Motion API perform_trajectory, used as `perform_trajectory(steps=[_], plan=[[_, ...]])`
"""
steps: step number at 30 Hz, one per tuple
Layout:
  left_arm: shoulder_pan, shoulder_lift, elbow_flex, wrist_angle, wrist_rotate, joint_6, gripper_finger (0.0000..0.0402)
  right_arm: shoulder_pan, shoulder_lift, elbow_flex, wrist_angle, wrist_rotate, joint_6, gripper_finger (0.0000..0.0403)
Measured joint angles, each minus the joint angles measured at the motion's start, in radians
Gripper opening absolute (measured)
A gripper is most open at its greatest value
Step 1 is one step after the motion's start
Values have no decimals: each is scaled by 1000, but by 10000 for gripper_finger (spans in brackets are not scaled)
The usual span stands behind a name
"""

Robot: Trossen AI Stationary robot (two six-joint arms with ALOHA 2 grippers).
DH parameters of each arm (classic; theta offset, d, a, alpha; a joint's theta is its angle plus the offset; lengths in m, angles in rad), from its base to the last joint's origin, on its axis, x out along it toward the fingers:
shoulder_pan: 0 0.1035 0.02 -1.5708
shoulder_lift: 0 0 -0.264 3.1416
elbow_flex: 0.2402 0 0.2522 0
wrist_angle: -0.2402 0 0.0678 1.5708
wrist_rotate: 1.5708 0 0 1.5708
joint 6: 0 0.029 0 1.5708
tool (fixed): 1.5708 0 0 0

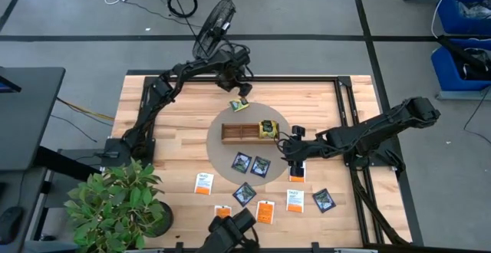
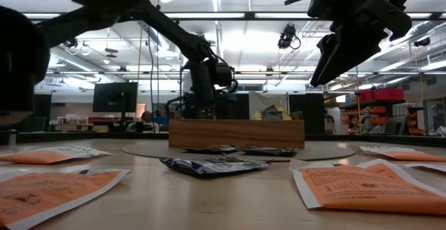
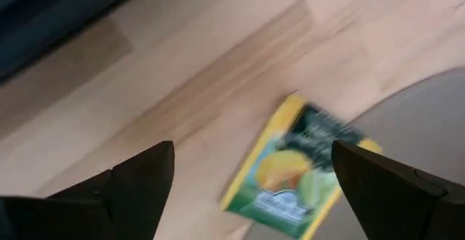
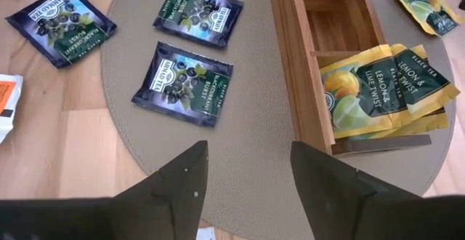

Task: Pick & Place Tea
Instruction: Put the yellow tea bag into the right section of the wooden organizer

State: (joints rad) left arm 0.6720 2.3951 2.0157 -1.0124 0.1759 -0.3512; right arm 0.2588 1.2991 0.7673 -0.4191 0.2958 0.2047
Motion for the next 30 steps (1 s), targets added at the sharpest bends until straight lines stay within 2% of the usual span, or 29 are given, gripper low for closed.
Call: perform_trajectory(steps=[3, 12, 16, 23, 30], plan=[[0, 7, 0, 4, 65, -39, 374, 0, 0, 0, 0, 0, 0, 205], [1, 32, 3, 38, 147, -166, 374, 0, 0, 0, -4, -1, -4, 205], [2, 32, 3, 37, 152, -183, 374, 0, 0, 0, -9, -3, -4, 205], [1, 33, 3, -17, 150, -127, 373, 0, 0, 0, -11, -26, -12, 205], [0, 29, 2, -133, 106, -8, 373, 0, 0, 0, -13, -26, -12, 205]])
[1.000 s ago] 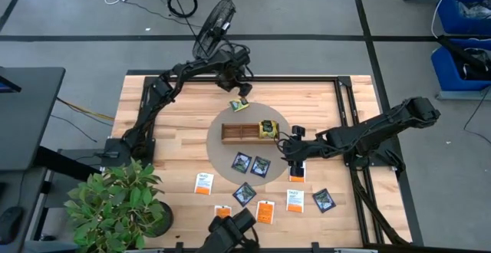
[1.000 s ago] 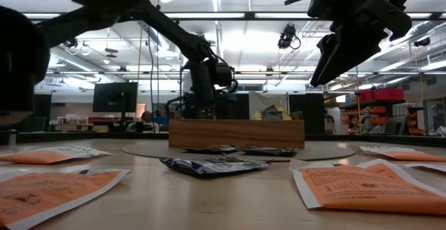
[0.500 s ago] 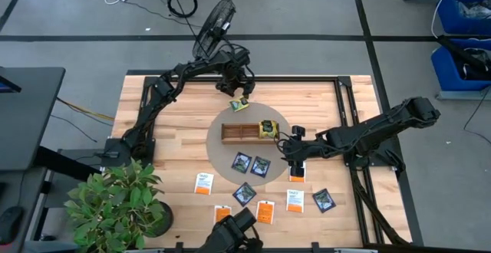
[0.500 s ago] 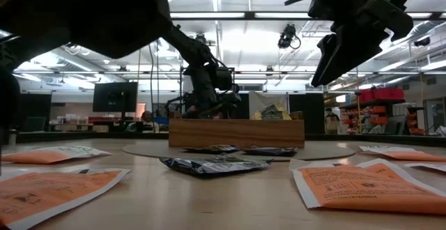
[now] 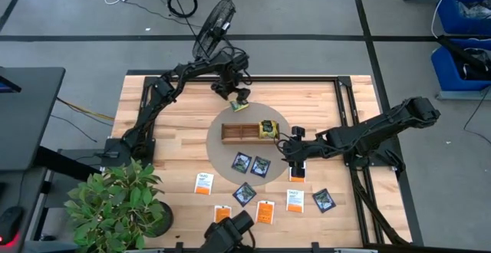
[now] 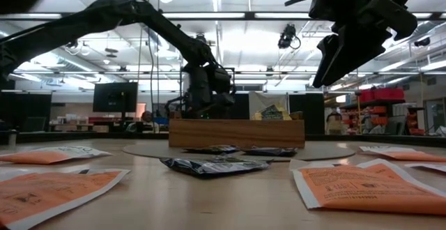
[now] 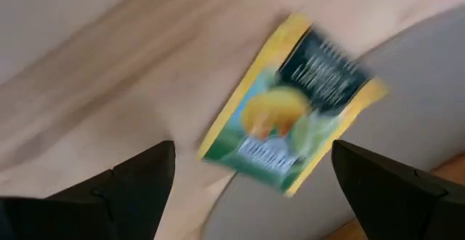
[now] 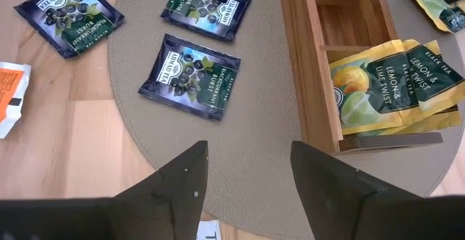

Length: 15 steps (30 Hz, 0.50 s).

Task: Pick & Place Tea
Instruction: Put the yellow tea bag into the right section of the wooden organizer

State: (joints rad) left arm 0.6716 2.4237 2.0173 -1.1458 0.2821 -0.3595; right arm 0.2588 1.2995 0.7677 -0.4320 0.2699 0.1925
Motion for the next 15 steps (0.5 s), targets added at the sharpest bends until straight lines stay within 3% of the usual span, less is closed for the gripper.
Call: perform_trajectory(steps=[9, 15], plan=[[-6, -9, 36, -55, -290, 75, 373, 0, 0, 0, 3, 0, -6, 205], [-26, -6, 36, -65, -331, 141, 373, 0, 0, 0, 3, 0, -6, 205]])
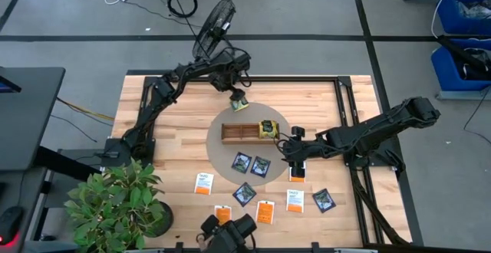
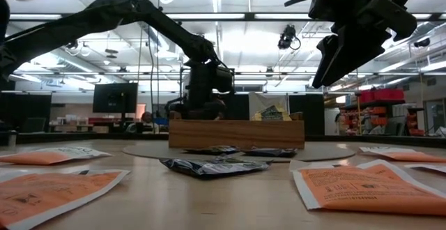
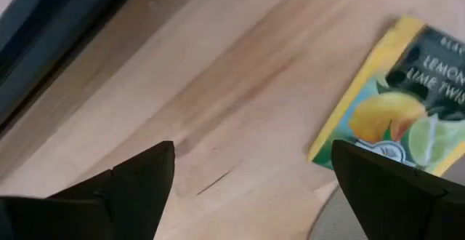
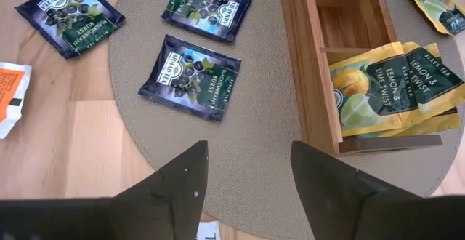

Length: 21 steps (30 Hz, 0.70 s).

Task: Pick & Place Tea
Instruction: Put the yellow tea bag into the right section of the wooden organizer

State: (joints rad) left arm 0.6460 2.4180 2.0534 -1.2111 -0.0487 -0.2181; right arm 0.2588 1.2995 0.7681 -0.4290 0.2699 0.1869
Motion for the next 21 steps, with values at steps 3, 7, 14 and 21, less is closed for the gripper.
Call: perform_trajectory(steps=[3, 7, 14, 21], plan=[[-7, 0, 0, -35, -4, 98, 373, 0, 0, 0, -1, 0, -4, 205], [-24, 0, 1, -79, -11, 220, 373, 0, 0, 0, 0, 0, -13, 205], [-64, 0, 1, 9, -81, 363, 373, 0, 0, 0, 1, 0, -16, 205], [-80, 0, 1, 21, -105, 395, 373, 0, 0, 0, 2, 0, -16, 205]])
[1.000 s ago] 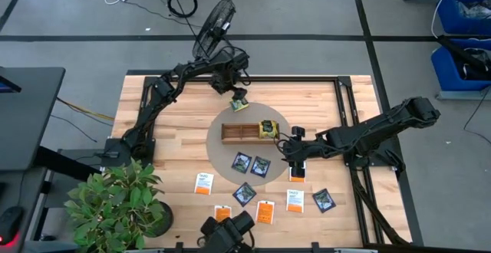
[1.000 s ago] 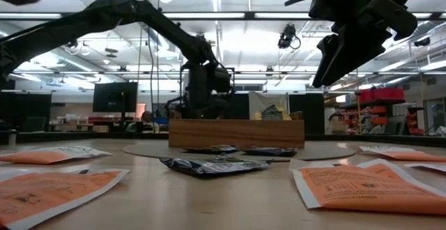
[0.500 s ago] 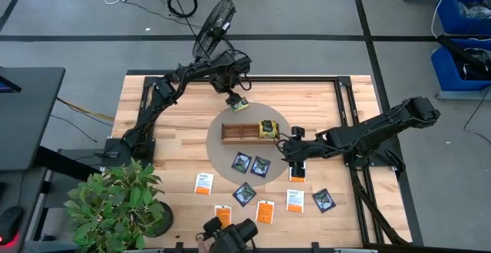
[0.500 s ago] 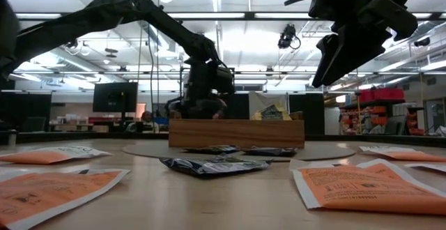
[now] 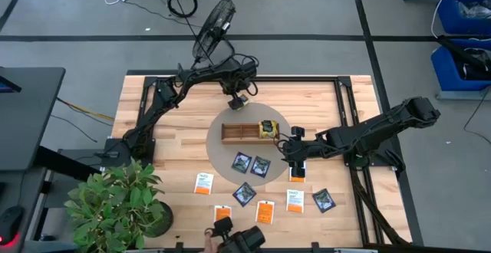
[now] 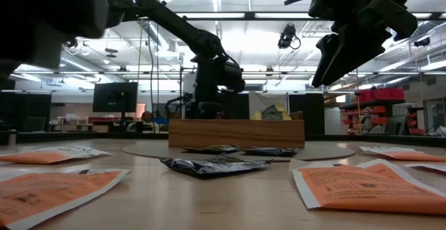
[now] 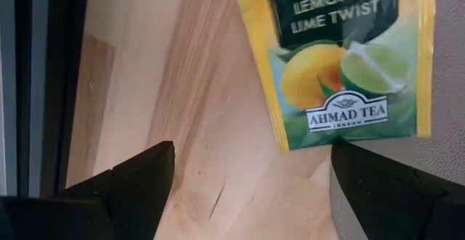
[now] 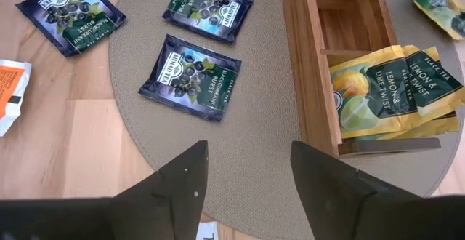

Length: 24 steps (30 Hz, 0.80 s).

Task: Pick & Place Tea
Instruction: Put the yellow tea bag into the right section of the wooden organizer

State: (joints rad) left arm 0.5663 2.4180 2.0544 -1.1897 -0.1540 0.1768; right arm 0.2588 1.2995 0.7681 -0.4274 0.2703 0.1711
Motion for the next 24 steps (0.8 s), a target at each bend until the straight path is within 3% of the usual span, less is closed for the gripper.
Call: perform_trajectory(steps=[10, 18, 24], plan=[[1, -28, 13, -63, -122, -33, 373, 0, 0, 0, -10, -1, 3, 205], [-3, -32, 101, 59, -18, 10, 373, 0, 0, 0, -23, -2, 5, 205], [-34, 9, 101, 46, -1, 189, 373, 0, 0, 0, -19, -2, 4, 205]])
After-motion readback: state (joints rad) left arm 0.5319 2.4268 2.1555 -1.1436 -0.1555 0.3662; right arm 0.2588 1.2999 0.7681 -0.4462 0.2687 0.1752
